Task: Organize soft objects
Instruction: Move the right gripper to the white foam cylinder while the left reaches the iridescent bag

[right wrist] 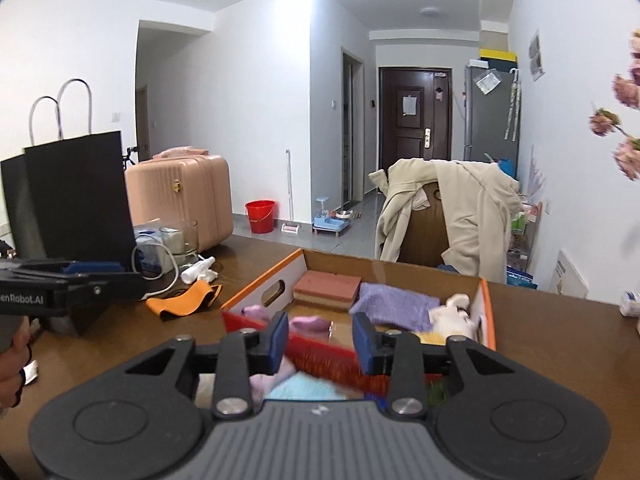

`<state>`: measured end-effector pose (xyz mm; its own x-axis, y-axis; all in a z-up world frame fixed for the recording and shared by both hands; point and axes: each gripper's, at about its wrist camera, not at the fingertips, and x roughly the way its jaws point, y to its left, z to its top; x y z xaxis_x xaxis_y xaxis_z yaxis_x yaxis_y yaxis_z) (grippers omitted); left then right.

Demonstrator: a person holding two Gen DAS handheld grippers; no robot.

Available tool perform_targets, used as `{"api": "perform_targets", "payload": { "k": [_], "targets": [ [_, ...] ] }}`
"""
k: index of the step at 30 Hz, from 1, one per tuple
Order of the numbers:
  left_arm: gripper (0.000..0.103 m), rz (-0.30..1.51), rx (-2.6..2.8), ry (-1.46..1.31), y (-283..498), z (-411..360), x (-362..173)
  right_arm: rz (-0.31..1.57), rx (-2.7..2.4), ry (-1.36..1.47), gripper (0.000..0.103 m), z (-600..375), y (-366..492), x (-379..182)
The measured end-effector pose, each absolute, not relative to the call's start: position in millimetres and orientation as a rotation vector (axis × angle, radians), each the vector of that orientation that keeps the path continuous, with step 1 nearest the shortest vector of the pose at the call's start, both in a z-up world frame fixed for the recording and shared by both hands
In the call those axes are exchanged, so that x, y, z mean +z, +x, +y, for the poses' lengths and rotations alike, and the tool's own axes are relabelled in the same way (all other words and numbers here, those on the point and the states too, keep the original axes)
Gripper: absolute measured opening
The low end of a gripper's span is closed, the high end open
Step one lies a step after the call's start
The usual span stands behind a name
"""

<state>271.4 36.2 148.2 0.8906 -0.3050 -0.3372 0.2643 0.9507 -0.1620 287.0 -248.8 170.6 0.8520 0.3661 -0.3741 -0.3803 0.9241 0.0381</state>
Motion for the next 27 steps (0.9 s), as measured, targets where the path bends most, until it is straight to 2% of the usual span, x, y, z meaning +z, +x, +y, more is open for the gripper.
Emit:
{"api": "perform_targets", "payload": {
  "k": [2, 8, 11, 19, 27],
  "targets": [
    [0.079, 0.353, -0.299, -0.095, 247.6, 32.4, 143.5, 0.384, 0.390, -0.040, 0.042, -252.4, 261.0, 161.2],
    [0.082, 0.344, -0.301, -0.068, 193.2, 25.8, 126.8, 0.430, 0.352, -0.037, 0.046, -255.2, 215.9, 127.4],
    [0.084, 0.384, -0.315, -0.103, 176.7, 25.7, 110.0, 0.456, 0.356, -0.015, 0.051, -256.2, 201.2, 111.9],
    [0.084, 0.492, -0.297, -0.133, 177.4, 28.2, 78.7, 0.532, 0.355, -0.009, 0.054, -254.3, 197.2, 82.9],
    [0.084, 0.530, -0.279, -0.140, 205.6, 27.8, 70.2, 0.581, 0.417, -0.002, 0.065, -234.6, 216.7, 66.8]
  ]
}}
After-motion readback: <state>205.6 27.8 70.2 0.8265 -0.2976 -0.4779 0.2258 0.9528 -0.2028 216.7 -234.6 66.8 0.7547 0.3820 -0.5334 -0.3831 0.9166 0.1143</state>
